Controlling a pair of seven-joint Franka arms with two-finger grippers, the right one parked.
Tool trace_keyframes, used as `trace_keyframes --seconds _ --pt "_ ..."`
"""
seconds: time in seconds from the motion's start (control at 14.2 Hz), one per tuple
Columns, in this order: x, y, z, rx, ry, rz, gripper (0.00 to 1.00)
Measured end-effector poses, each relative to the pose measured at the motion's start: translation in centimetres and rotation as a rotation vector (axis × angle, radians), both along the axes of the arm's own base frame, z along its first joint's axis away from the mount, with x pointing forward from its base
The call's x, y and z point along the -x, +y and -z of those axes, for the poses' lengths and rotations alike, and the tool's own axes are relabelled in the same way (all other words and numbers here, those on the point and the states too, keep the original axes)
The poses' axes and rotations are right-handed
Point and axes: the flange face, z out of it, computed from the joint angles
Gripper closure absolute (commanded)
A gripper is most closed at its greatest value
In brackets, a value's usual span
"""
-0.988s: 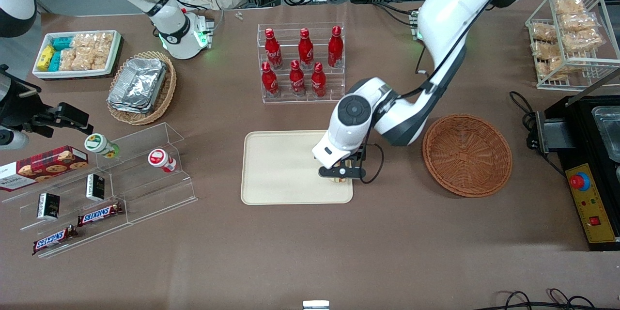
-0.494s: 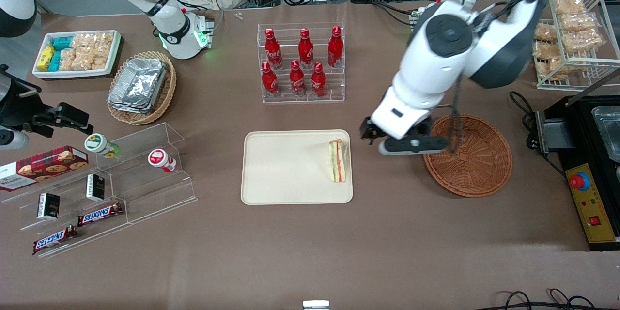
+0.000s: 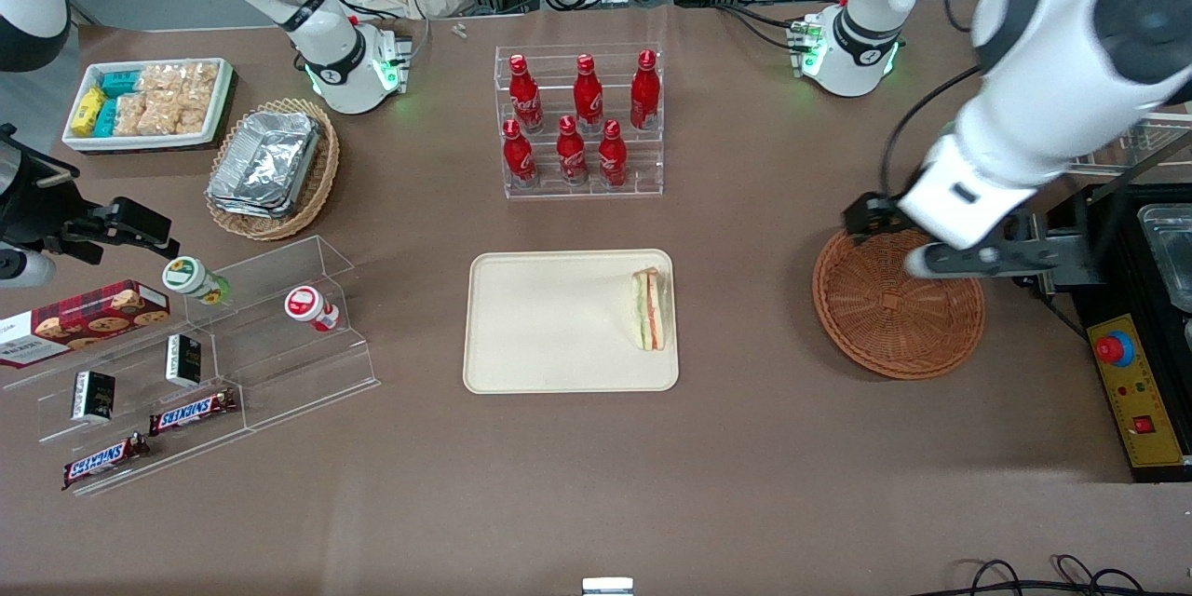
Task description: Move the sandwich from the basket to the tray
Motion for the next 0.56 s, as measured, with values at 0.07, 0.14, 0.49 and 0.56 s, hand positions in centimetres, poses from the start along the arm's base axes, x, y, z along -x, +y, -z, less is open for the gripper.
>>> trace_keyframes --seconds 0.07,0.14,0.49,0.56 --pt "0.3 2.9 -1.0 -0.008 0.002 0.009 0.00" --pt "0.7 5.6 -1.8 -0.011 -0.001 0.018 0.00" --pt "3.4 11.4 -3.5 -0.009 -0.015 -0.002 0.00" --pt "3.6 10.9 -3.6 -0.008 -0.016 0.004 0.00"
